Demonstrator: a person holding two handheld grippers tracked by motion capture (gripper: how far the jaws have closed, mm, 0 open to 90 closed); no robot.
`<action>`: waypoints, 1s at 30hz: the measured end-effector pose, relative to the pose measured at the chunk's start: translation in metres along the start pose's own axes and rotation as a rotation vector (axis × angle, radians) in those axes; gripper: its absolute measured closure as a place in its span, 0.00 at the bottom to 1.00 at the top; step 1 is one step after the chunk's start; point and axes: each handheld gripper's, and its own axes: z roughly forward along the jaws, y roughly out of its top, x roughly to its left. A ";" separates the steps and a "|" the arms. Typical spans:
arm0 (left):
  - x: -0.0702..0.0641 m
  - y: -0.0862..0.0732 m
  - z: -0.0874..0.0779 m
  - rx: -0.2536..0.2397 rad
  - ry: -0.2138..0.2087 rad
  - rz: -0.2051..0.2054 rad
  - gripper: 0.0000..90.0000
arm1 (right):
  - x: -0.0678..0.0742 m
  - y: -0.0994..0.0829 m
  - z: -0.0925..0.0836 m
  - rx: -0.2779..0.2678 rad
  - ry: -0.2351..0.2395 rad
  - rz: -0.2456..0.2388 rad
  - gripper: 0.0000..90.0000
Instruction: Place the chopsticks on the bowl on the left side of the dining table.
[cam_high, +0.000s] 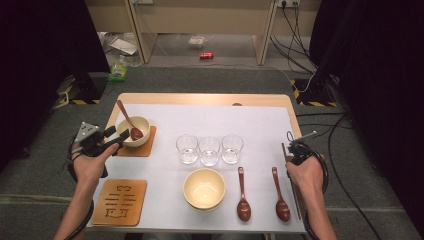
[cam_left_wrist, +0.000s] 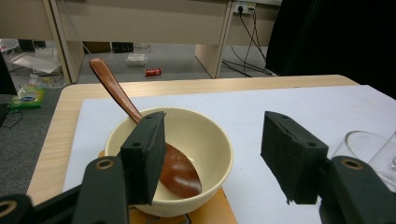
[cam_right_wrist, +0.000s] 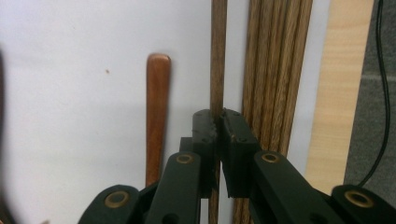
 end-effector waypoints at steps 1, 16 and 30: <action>0.000 0.000 0.000 0.000 0.000 0.000 0.44 | 0.000 0.001 -0.001 -0.010 0.001 -0.004 0.94; -0.001 0.001 -0.001 -0.005 -0.001 -0.001 0.44 | 0.007 0.013 -0.023 -0.175 0.001 -0.007 0.94; 0.001 0.002 -0.004 -0.012 0.004 -0.003 0.44 | 0.015 0.021 -0.034 -0.306 0.022 -0.017 0.94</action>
